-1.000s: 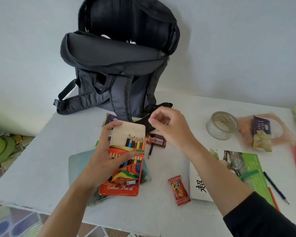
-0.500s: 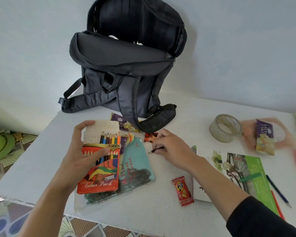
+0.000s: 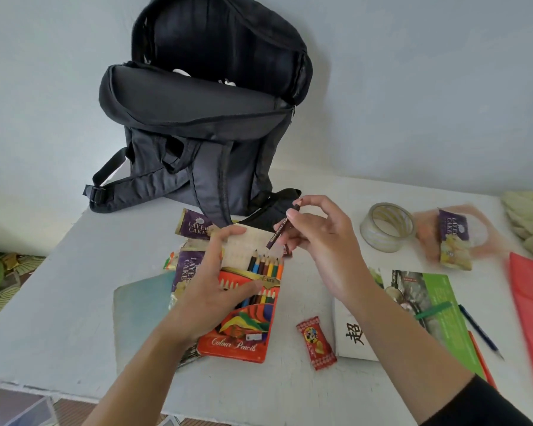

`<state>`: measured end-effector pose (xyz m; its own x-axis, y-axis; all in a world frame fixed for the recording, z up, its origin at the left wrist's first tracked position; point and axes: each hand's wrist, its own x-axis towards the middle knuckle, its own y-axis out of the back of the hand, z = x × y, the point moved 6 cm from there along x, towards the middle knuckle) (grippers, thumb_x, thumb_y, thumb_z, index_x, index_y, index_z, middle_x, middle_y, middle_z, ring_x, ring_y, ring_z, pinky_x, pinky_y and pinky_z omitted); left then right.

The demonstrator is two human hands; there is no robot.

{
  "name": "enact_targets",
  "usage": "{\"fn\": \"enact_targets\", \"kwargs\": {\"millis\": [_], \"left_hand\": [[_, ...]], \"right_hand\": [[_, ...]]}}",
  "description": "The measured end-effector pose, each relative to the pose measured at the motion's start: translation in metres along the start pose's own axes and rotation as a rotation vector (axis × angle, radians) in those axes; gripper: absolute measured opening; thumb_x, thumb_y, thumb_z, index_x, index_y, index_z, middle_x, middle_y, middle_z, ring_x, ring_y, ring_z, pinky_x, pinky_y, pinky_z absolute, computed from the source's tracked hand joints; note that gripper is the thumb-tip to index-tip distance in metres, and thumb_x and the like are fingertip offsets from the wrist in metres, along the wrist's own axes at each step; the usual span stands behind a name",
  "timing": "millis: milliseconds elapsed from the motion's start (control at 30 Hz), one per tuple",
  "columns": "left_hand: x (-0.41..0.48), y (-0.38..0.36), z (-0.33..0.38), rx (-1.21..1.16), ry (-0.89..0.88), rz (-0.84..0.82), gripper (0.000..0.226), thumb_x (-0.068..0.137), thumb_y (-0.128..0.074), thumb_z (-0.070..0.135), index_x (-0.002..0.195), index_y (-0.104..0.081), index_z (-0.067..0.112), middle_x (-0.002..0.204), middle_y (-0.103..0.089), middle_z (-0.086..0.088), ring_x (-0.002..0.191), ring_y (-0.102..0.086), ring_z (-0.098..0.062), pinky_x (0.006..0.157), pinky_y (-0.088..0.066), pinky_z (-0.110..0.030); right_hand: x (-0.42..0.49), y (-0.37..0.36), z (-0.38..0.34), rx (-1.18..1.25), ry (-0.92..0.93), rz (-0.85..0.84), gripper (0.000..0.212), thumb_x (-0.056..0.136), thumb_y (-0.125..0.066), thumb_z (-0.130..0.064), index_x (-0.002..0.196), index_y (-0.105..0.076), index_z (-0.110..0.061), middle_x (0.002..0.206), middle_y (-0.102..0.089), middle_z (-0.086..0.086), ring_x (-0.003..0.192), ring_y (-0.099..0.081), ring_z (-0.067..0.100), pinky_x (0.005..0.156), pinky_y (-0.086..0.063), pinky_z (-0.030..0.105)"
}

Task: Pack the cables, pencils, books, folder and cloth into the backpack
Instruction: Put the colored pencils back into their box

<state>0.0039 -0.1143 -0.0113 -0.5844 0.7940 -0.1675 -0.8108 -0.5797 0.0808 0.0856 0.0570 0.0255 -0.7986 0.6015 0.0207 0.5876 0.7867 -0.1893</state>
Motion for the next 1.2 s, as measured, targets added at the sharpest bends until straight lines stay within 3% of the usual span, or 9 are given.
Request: {"fn": "enact_targets", "kwargs": {"millis": [267, 433, 533, 633, 700, 800, 967, 1067, 1200], "left_hand": [[0.024, -0.062, 0.016, 0.062, -0.120, -0.181, 0.073, 0.090, -0.074, -0.001, 0.138, -0.035, 0.036, 0.107, -0.072, 0.003, 0.096, -0.075, -0.021, 0.079, -0.061, -0.035], [0.032, -0.092, 0.025, 0.048, -0.080, -0.258, 0.073, 0.090, -0.076, 0.006, 0.137, -0.034, 0.043, 0.105, -0.075, 0.001, 0.095, -0.076, -0.022, 0.078, -0.063, -0.036], [0.035, -0.108, 0.031, 0.039, -0.065, -0.278, 0.073, 0.090, -0.077, 0.008, 0.138, -0.033, 0.042, 0.106, -0.073, 0.014, 0.094, -0.077, -0.019, 0.077, -0.064, -0.036], [0.039, -0.122, 0.036, 0.080, -0.100, -0.253, 0.073, 0.089, -0.078, 0.013, 0.140, -0.034, 0.041, 0.109, -0.062, 0.042, 0.099, -0.071, 0.002, 0.077, -0.061, -0.023], [0.042, -0.129, 0.038, 0.085, -0.097, -0.244, 0.074, 0.089, -0.079, 0.017, 0.140, -0.033, 0.043, 0.110, -0.068, 0.033, 0.097, -0.073, -0.001, 0.078, -0.060, -0.022], [0.046, -0.145, 0.036, 0.055, -0.027, -0.246, 0.073, 0.089, -0.077, 0.017, 0.135, -0.032, 0.049, 0.102, -0.078, 0.005, 0.087, -0.079, -0.023, 0.076, -0.064, -0.037], [0.047, -0.184, 0.038, 0.039, 0.024, -0.226, 0.072, 0.089, -0.076, 0.015, 0.132, -0.032, 0.052, 0.099, -0.078, 0.000, 0.081, -0.079, -0.028, 0.070, -0.064, -0.034], [0.050, -0.201, 0.038, 0.048, 0.048, -0.192, 0.071, 0.089, -0.075, 0.016, 0.131, -0.032, 0.052, 0.102, -0.078, 0.000, 0.079, -0.078, -0.031, 0.069, -0.064, -0.037], [0.056, -0.215, 0.039, 0.001, 0.043, -0.099, 0.069, 0.090, -0.073, 0.007, 0.130, -0.036, 0.049, 0.103, -0.078, -0.001, 0.080, -0.078, -0.035, 0.066, -0.065, -0.042]], "right_hand": [[-0.012, 0.037, -0.010, -0.480, 0.036, 0.081, 0.015, 0.093, -0.074, -0.022, 0.100, -0.064, -0.014, 0.076, -0.075, 0.000, 0.065, -0.066, 0.002, 0.061, -0.046, 0.013], [-0.022, 0.066, -0.018, -0.690, 0.058, 0.118, 0.014, 0.083, -0.083, -0.025, 0.091, -0.073, -0.019, 0.084, -0.071, -0.007, 0.077, -0.059, 0.007, 0.064, -0.041, 0.008], [-0.028, 0.080, -0.018, -0.693, 0.030, 0.132, 0.019, 0.078, -0.087, -0.026, 0.090, -0.074, -0.022, 0.088, -0.070, -0.008, 0.080, -0.059, 0.009, 0.067, -0.041, 0.008], [-0.032, 0.093, -0.016, -0.687, -0.011, 0.094, 0.027, 0.073, -0.091, -0.027, 0.093, -0.073, -0.026, 0.090, -0.067, -0.009, 0.077, -0.055, 0.002, 0.067, -0.041, 0.009], [-0.033, 0.101, -0.017, -0.641, -0.037, 0.070, 0.027, 0.075, -0.090, -0.029, 0.095, -0.073, -0.027, 0.092, -0.066, -0.008, 0.076, -0.054, -0.001, 0.067, -0.043, 0.010], [-0.035, 0.120, -0.021, -0.556, -0.007, 0.092, 0.014, 0.087, -0.080, -0.031, 0.095, -0.073, -0.022, 0.088, -0.068, -0.005, 0.078, -0.057, 0.006, 0.068, -0.043, 0.012], [-0.040, 0.160, -0.022, -0.573, -0.023, 0.035, 0.024, 0.080, -0.086, -0.030, 0.099, -0.071, -0.026, 0.089, -0.064, -0.002, 0.079, -0.055, 0.011, 0.067, -0.044, 0.016], [-0.041, 0.201, -0.033, -0.488, -0.016, 0.078, 0.014, 0.087, -0.080, -0.031, 0.097, -0.073, -0.024, 0.091, -0.068, -0.001, 0.085, -0.063, 0.017, 0.076, -0.051, 0.024], [-0.041, 0.260, -0.032, -0.603, -0.002, 0.099, 0.009, 0.090, -0.073, -0.009, 0.088, -0.075, -0.018, 0.081, -0.070, -0.006, 0.068, -0.057, 0.012, 0.067, -0.045, 0.021]]}}
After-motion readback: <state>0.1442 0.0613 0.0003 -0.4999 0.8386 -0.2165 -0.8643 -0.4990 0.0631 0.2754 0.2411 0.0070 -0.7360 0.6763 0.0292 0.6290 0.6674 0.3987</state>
